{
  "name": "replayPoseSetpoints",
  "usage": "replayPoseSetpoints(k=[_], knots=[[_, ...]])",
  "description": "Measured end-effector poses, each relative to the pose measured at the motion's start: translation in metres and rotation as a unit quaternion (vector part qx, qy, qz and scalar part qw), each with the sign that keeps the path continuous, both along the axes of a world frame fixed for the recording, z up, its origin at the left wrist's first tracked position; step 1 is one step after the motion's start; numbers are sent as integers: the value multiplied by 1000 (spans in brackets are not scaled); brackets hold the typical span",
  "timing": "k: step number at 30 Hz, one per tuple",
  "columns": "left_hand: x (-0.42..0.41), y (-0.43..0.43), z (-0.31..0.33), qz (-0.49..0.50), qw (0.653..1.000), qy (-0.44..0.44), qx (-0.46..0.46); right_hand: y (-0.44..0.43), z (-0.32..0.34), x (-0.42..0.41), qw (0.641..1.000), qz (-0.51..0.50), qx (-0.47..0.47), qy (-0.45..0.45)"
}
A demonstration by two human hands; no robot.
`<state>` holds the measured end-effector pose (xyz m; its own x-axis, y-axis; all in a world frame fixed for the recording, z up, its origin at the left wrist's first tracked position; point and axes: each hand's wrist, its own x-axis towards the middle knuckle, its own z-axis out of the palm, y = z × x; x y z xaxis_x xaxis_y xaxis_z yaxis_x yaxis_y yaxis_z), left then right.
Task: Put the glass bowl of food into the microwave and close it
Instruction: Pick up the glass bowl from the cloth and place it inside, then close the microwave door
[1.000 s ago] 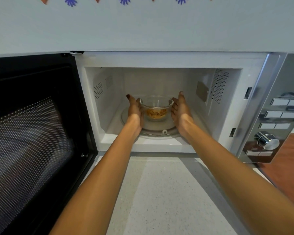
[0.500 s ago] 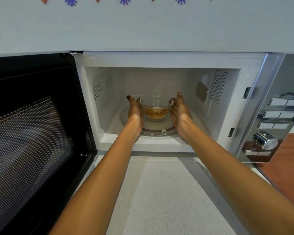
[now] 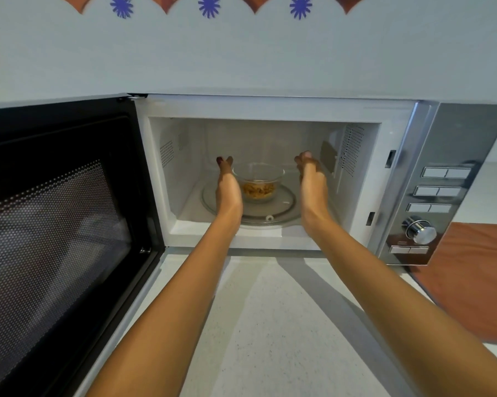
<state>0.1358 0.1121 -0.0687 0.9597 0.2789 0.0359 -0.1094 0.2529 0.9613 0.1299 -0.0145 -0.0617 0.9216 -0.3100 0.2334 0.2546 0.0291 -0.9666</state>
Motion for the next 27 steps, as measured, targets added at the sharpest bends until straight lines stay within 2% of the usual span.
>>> replayPoseSetpoints(k=[2,7,15,23,27], knots=[[-9,-5,5,33,999,-27,-1,-3,2,-13,999,-15,-18,-42],[-49,-16,4,67,994,-38,75,-8,0,-47,991,-34,-62,-117],[-128,-20,6,118,964,-165,173,-6,4,-126,967,-61,-115,-218],[-233,-10,18,188,914,-257,253,-3,11,-215,912,-78,-204,-346],[-284,0,27,226,885,-283,294,10,20,-251,879,-78,-213,-419]])
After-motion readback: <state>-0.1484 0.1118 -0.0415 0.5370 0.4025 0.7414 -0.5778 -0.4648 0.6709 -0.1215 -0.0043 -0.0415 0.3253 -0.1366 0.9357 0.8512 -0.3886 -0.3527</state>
